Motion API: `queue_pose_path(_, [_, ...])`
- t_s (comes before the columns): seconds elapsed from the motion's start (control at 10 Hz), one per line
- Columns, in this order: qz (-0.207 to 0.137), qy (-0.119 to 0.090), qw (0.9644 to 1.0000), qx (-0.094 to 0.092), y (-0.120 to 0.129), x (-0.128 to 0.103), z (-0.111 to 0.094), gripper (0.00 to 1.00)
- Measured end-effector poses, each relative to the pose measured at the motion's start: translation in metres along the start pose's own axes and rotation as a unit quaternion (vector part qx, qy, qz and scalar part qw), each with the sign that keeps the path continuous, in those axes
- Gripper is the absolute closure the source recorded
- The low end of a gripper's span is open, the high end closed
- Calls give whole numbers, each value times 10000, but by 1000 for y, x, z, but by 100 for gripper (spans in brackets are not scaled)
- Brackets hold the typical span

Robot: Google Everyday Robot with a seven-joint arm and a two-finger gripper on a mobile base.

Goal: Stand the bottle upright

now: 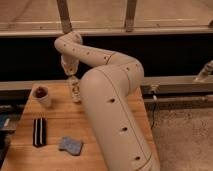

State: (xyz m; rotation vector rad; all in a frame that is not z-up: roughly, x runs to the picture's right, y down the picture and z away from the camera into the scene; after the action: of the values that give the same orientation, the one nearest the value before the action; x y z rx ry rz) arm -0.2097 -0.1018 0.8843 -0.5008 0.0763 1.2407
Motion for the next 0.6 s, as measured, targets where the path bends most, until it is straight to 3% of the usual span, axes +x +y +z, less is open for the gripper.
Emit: queue_pose_path(0.6, [93, -28, 9999, -71, -1, 9, 7, 77])
